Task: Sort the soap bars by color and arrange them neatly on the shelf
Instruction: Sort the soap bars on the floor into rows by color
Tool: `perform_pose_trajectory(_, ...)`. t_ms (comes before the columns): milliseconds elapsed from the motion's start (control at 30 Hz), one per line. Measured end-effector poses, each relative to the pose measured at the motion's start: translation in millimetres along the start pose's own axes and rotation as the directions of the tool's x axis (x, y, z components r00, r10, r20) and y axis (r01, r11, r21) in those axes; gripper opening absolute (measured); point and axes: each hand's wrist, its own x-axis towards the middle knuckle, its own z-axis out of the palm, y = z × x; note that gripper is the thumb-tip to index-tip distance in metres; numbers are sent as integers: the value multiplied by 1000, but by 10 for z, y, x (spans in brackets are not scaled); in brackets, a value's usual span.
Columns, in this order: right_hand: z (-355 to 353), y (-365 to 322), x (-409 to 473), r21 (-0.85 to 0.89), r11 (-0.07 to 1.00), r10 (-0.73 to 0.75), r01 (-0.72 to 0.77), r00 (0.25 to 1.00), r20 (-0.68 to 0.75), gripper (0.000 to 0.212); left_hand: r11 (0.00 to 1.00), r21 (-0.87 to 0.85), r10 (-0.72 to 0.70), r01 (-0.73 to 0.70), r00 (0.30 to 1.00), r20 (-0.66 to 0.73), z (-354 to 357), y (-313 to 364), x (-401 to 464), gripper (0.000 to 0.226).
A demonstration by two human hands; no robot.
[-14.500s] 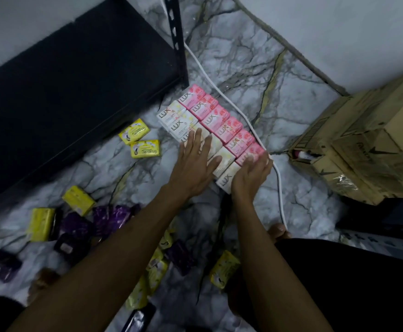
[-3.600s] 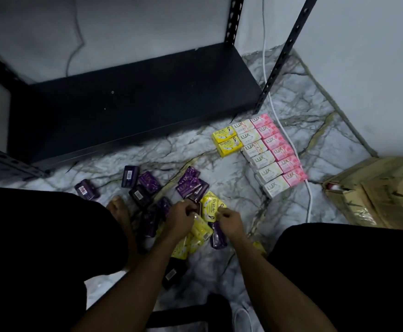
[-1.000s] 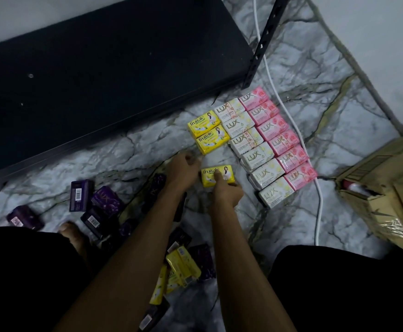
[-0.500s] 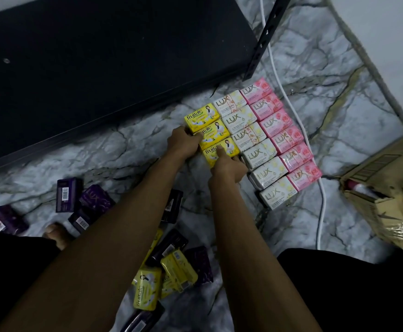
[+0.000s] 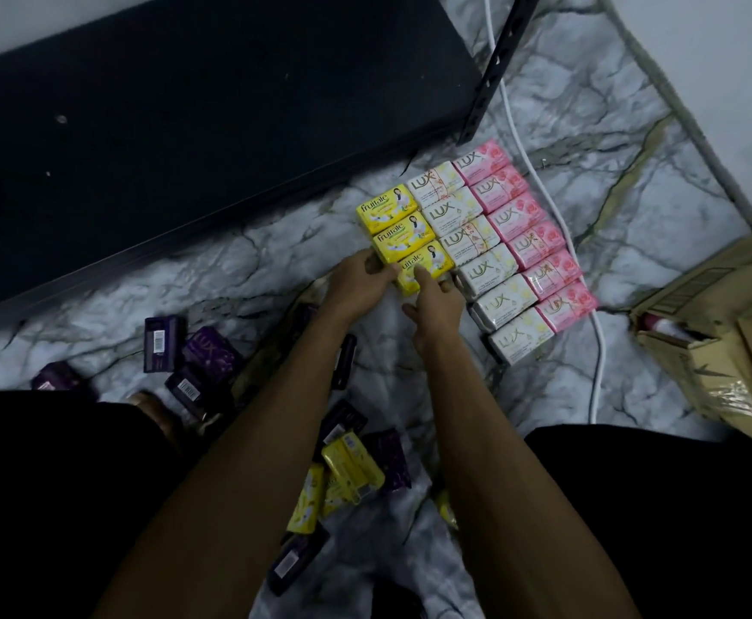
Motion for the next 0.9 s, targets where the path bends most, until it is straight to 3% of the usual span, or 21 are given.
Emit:
perform_pose_trajectory(67, -69, 108, -152, -85, 996, -7, 10, 999, 40, 50, 1000, 4, 24, -24, 1000, 11, 13, -98, -252, 32)
perform_pose_trajectory(167, -178, 405, -357, -239, 969, -39, 60, 995, 91, 60, 999, 43, 7, -9, 999, 48, -27, -295, -621, 22)
perform_pose_trajectory(367, -418, 966, -1007, -612, 743, -121, 270, 954, 275, 29, 980, 159, -124, 119, 992, 22, -372, -773, -1294, 15)
perform_pose_trajectory(567, -717, 1289, -1505, -754, 473, -153, 455, 886, 439, 20, 808, 563, -243, 172, 968, 53, -414, -1120, -2061, 27)
perform_pose_trajectory(667, -794, 1490, -1676, -838, 167, -124, 520, 854, 505, 55, 810, 545, -249, 216, 968, -13, -260, -1428, -2438, 53)
perform_pose_trajectory(733, -810, 1606, -1802, -873, -16, -166, 488, 860, 483, 65, 833, 515, -235, 200, 972, 4, -170, -1589, -2636, 68)
perform_pose_trajectory(800, -806, 1659, -1922, -882, -64, -209, 467, 858, 470, 66, 876, 437, -229, 205, 973, 3, -134, -1672, -2748, 77)
perform_pose_trajectory(900, -852, 1656, -1913, -878, -3, -182, 478, 863, 471, 69, 903, 353, -249, 243, 968, -29, -146, -1669, -2745, 79)
